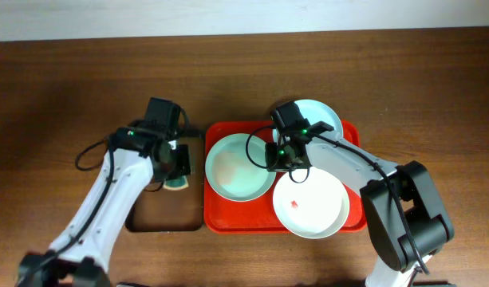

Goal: Clean dirty plates on tray and stack at the side

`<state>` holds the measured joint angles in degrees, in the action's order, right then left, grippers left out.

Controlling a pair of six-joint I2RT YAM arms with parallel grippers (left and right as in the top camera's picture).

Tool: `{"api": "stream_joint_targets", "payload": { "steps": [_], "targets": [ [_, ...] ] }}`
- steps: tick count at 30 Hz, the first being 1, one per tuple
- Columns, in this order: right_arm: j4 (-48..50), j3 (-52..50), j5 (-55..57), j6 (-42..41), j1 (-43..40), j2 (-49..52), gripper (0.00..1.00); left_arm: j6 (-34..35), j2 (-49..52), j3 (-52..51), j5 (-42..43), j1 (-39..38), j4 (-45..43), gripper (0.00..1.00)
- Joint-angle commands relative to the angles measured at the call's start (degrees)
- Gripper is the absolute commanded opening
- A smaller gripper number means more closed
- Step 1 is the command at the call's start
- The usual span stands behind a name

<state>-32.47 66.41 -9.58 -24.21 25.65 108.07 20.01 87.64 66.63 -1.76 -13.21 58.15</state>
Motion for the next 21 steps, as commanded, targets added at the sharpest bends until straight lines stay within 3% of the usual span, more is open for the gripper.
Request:
{"api": "stream_joint_targets", "payload": {
  "steps": [1, 3, 4, 5, 7, 8, 9, 14, 15, 16, 21],
  "targets": [
    [0.15, -0.22, -1.4, -0.31, 0.22, 0.42, 0.05, -0.35, 7.52, -0.22, -1.22, 1.16, 0.94, 0.0],
    [0.13, -0.22, -1.4, -0.31, 0.22, 0.42, 0.05, -0.81, 13.38, -0.22, -3.69, 1.4, 0.9, 0.0],
    [0.15, -0.22, -1.4, -0.31, 0.22, 0.42, 0.05, -1.75, 14.8, -0.22, -3.72, 1.44, 0.85, 0.09],
    [0.15, -0.22, -1.38, -0.31, 0.22, 0.42, 0.05, -1.88, 15.41, -0.22, -3.67, 1.51, 0.85, 0.53],
    [0.17, -0.22, -1.38, -0.31, 0.22, 0.42, 0.05, -2.05, 15.52, -0.17, -3.67, 1.51, 0.85, 0.53],
    [0.17, -0.22, -1.4, -0.31, 0.22, 0.42, 0.16, -2.05, 15.34, 0.09, -3.63, 1.88, 0.9, 0.59],
    [0.17, -0.22, -1.4, -0.31, 0.22, 0.42, 0.2, -2.03, 14.62, 0.44, -3.26, 2.91, 1.11, 0.61],
    [0.17, -0.22, -1.38, -0.31, 0.22, 0.42, 0.24, -2.03, -3.52, 0.61, 11.21, 18.93, 1.01, 0.63],
    [0.39, -0.22, -1.38, -0.31, 0.22, 0.42, 0.25, -2.05, -7.17, 0.61, 10.93, 21.86, 1.01, 0.69],
    [0.42, -0.22, -1.38, -0.31, 0.22, 0.42, 0.26, -2.05, -10.23, 0.61, 10.93, 24.24, 1.07, 0.99],
    [0.42, -0.26, -1.38, -0.33, 0.22, 0.42, 0.26, -2.03, -11.37, 0.61, 10.97, 24.63, 1.07, 0.99]
  ]
}}
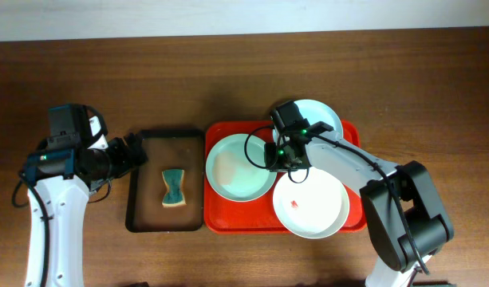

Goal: Clean dirty plates on tray and stack at the side

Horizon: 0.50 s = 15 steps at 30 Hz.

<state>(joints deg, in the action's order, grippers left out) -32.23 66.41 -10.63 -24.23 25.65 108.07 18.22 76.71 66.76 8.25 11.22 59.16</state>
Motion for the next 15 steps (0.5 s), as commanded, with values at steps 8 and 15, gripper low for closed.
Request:
{"api": "stream_joint_targets", "payload": {
  "steps": [8, 15],
  "targets": [
    [2.54, -2.23, -0.46, -0.31, 0.22, 0.42, 0.04, -0.24, -0.44, 0.46, 0.96, 0.2, 0.07, 0.99],
    [-11.45, 8.66, -4.79, -0.26, 0.09, -5.4, 0.04, -0.24, -0.44, 0.46, 0.96, 0.2, 0.07, 0.99]
  ]
}}
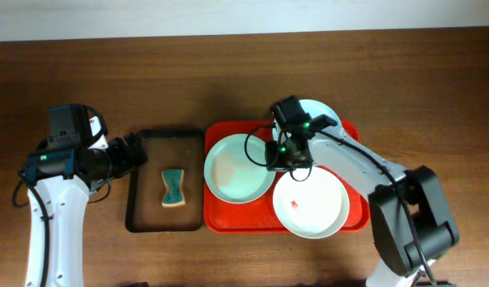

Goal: Clean dirty plates on tray and stack at the side

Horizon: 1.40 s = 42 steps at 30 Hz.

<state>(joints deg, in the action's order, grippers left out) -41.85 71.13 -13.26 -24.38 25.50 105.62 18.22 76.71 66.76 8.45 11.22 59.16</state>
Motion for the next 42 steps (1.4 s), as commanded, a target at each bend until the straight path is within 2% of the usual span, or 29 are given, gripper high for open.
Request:
{"api": "stream_joint_targets", "payload": {
  "steps": [1, 4, 6, 8, 11, 16, 19, 21, 27, 30, 34, 37, 40, 42],
  "targets": [
    [-4.17, 5.81, -2.19, -0.13, 0.26, -3.17, 0.04, -0.24, -0.44, 0.46, 0.76, 0.2, 0.07, 0.99],
    [-12.04, 13.03, -0.33, -0.13, 0.26, -3.17, 0.04, -0.24, -0.44, 0.46, 0.76, 0.2, 0.07, 0.99],
    [-12.76, 15.58, -0.04, -0.7, 0.57, -3.17, 0.04, -0.24, -0.44, 0.46, 0.76, 0.2, 0.07, 0.99],
    [-10.36, 16.09, 0.68, -2.91, 1.9, -3.15, 0.04, -0.24, -0.44, 0.46, 0.76, 0.2, 0.07, 0.99],
    [-5.68, 16.04, 10.32, -6.62, 6.49, -2.99, 0.04, -0.24, -0.44, 0.46, 0.76, 0.2, 0.07, 0.99],
    [3.98, 16.04, 30.6, -6.58, 19.1, -2.12, 0.04, -0.24, -0.44, 0.46, 0.76, 0.2, 0.07, 0.99],
    [7.41, 16.04, 38.84, -6.38, 23.1, -0.83, 0.04, -0.24, -0.44, 0.46, 0.76, 0.2, 0.07, 0.99],
    [10.43, 16.04, 42.99, -2.12, 24.37, -0.66, 0.04, -0.24, -0.44, 0.46, 0.76, 0.2, 0.07, 0.99],
    [21.27, 16.04, 43.15, 15.23, 24.48, -0.37, 0.04, -0.24, -0.44, 0.46, 0.76, 0.2, 0.07, 0.99],
    [23.39, 16.04, 43.98, 21.44, 24.48, -0.35, 0.04, -0.24, -0.44, 0.46, 0.76, 0.2, 0.07, 0.99],
    [25.16, 16.04, 43.95, 23.12, 24.48, -0.35, 0.04, -0.24, -0.44, 0.46, 0.76, 0.2, 0.07, 0.99],
    [29.88, 16.04, 44.35, 32.54, 26.29, -0.35, 0.04, -0.24, -0.44, 0.46, 0.76, 0.2, 0.07, 0.99],
    [38.97, 16.04, 50.42, 46.36, 29.55, -0.35, 0.04, -0.24, -0.44, 0.46, 0.76, 0.2, 0.07, 0.99],
    [44.04, 16.04, 52.92, 52.72, 31.15, -0.35, 0.04, -0.24, -0.44, 0.46, 0.76, 0.2, 0.07, 0.99]
  ]
}}
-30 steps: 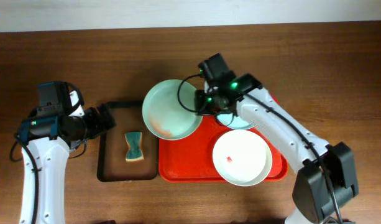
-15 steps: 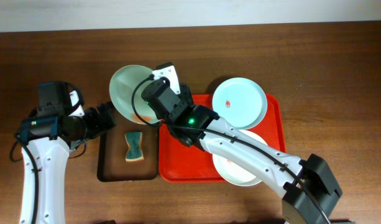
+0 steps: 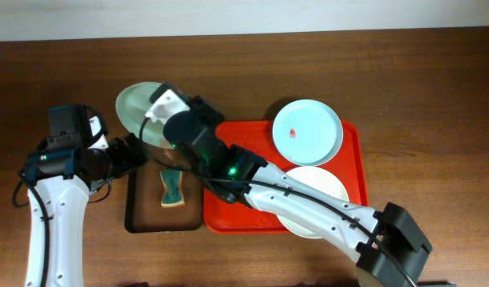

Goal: Clean dirty plates on tray and stack at the side

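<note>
My right gripper (image 3: 158,112) reaches far left across the table and is shut on the rim of a pale green plate (image 3: 132,108), holding it over the wood beyond the brown tray's far left corner. On the red tray (image 3: 354,163) lie a small pale plate (image 3: 308,131) with a red stain and a larger white plate (image 3: 330,190), half hidden by my right arm. A green sponge (image 3: 172,188) lies in the brown tray (image 3: 137,217). My left gripper (image 3: 139,151) is at that tray's left edge, with fingers apart and nothing in them.
The right arm's long white links cross over the brown tray's right side and the red tray's left half. Bare wooden table lies to the left, behind and to the right of both trays.
The right arm has swung left with the pale green plate, which was on the red tray's left half and is now over the table beyond the brown tray. The left arm has not moved.
At first my left gripper was over the sponge in the brown tray while the right gripper stood at the green plate's rim on the red tray. Then the left arm was back at the left, sponge lying free. Now the right holds the plate at the far left.
</note>
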`<state>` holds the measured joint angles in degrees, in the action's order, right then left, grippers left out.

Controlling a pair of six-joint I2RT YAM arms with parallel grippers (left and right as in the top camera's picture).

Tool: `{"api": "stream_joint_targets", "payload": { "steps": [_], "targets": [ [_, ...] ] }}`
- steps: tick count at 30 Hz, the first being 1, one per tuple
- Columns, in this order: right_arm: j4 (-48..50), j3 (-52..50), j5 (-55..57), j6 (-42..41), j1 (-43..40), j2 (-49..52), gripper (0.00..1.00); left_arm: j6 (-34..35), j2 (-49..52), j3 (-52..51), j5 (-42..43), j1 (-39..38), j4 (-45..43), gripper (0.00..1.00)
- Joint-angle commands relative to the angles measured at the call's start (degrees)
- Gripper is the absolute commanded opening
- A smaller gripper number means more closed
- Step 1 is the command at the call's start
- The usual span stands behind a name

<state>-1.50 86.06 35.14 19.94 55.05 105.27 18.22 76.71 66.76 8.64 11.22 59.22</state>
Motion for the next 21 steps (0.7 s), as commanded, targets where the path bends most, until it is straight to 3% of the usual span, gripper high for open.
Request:
{"api": "stream_joint_targets", "payload": {
  "steps": [1, 5, 15, 17, 21],
  "targets": [
    [6.1, 1.11, 7.26, 10.54, 2.14, 0.0, 0.04, -0.24, -0.44, 0.46, 0.57, 0.2, 0.0, 0.99],
    [13.27, 1.11, 10.6, 17.22, 3.82, 0.0, 0.04, -0.24, -0.44, 0.48, 0.57, 0.2, 0.0, 0.99],
    [12.44, 1.11, 10.67, 14.38, 4.52, 0.0, 0.04, -0.24, -0.44, 0.46, 0.57, 0.2, 0.0, 0.99],
    [7.21, 1.11, 10.6, 6.1, 4.37, 0.0, 0.04, -0.24, -0.44, 0.46, 0.57, 0.2, 0.0, 0.99],
    [-22.56, 0.98, 5.84, -39.58, 1.25, 0.0, 0.04, -0.24, -0.44, 0.46, 0.57, 0.2, 0.0, 0.99]
  ]
}}
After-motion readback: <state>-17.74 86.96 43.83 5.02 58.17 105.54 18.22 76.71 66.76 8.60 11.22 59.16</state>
